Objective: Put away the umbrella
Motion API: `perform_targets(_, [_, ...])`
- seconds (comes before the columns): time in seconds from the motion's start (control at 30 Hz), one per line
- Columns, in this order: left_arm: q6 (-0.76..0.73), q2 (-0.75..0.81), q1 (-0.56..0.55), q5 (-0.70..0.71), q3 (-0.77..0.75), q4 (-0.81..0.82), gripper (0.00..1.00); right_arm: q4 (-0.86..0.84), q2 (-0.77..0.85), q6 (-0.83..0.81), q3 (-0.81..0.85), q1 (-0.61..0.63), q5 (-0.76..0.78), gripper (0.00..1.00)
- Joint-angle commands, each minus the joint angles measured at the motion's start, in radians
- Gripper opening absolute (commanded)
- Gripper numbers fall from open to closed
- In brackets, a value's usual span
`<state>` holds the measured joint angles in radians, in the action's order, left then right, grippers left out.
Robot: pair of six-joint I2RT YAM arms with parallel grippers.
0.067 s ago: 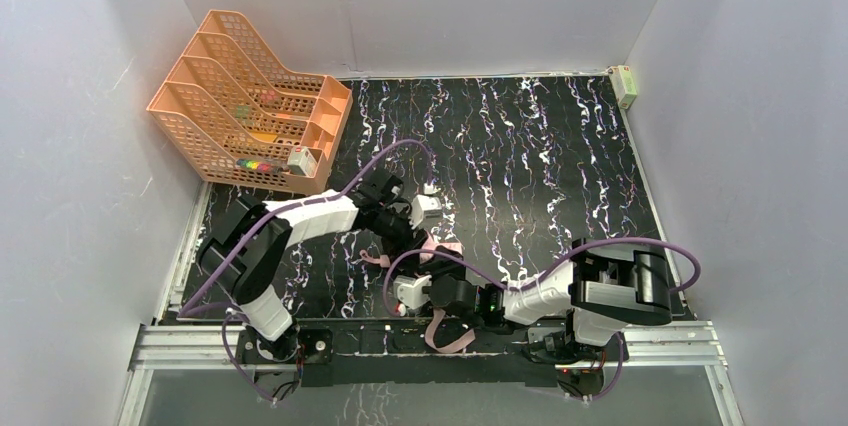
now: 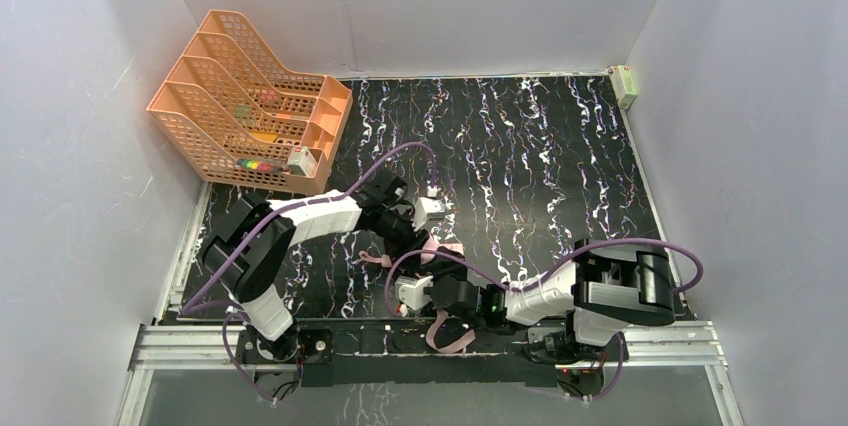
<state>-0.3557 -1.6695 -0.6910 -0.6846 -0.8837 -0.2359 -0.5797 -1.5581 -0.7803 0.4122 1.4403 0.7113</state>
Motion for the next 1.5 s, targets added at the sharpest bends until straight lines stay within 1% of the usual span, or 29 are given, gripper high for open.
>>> perform_targets(0.0, [-0.064,-0.062,-0.067,0.052,-0.013,-0.121,0.35,0.156,0.007,0.067,-0.049,0.002,-0.046,0.0])
perform_targets(0.13, [-0.074,-0.059,-0.085,0.068,-0.021,-0.148,0.13,0.185,0.046,0.084,-0.046,0.002,-0.055,0.0])
perform_targets(0.2, [-0.075,-0.059,-0.087,0.069,-0.021,-0.148,0.02,0.193,0.069,0.083,-0.044,0.002,-0.053,0.04])
perform_targets(0.23, [-0.075,-0.061,-0.087,0.071,-0.022,-0.149,0.0,0.198,0.081,0.081,-0.043,0.003,-0.053,0.07])
perform_targets(0.3, [-0.072,-0.066,-0.087,0.085,-0.029,-0.149,0.0,0.212,0.102,0.078,-0.036,0.002,-0.055,0.14])
perform_targets(0.43, [-0.078,-0.065,-0.087,0.135,-0.039,-0.149,0.0,0.258,0.165,0.068,-0.019,0.003,-0.062,0.34])
perform_targets(0.53, [-0.075,-0.056,-0.087,0.192,-0.043,-0.135,0.0,0.32,0.224,0.064,0.001,0.003,-0.072,0.45])
perform_targets(0.6, [-0.077,-0.05,-0.087,0.228,-0.045,-0.122,0.0,0.373,0.275,0.066,0.018,0.003,-0.087,0.61])
perform_targets(0.67, [-0.077,-0.049,-0.087,0.267,-0.049,-0.107,0.0,0.432,0.329,0.074,0.036,0.002,-0.101,0.67])
perform_targets(0.8, [-0.07,-0.051,-0.087,0.324,-0.052,-0.074,0.0,0.567,0.439,0.141,0.077,0.003,-0.132,0.7])
perform_targets(0.93, [-0.066,-0.052,-0.087,0.384,-0.051,-0.044,0.0,0.726,0.528,0.242,0.122,0.002,-0.2,0.7])
perform_targets(1.0, [-0.072,-0.043,-0.087,0.403,-0.047,-0.026,0.0,0.825,0.56,0.318,0.165,0.002,-0.213,0.69])
perform_targets(1.07, [-0.079,-0.024,-0.087,0.415,-0.036,-0.003,0.0,0.865,0.619,0.373,0.21,0.002,-0.233,0.69])
perform_targets(1.17, [-0.087,0.009,-0.087,0.428,-0.005,0.042,0.0,0.865,0.705,0.455,0.253,0.003,-0.252,0.68])
perform_targets(1.3, [-0.091,0.042,-0.087,0.451,0.03,0.09,0.0,0.922,0.762,0.601,0.363,0.002,-0.207,0.68])
perform_targets(1.47, [-0.093,0.053,-0.087,0.465,0.053,0.122,0.0,1.048,0.75,0.761,0.548,0.001,-0.109,0.72])
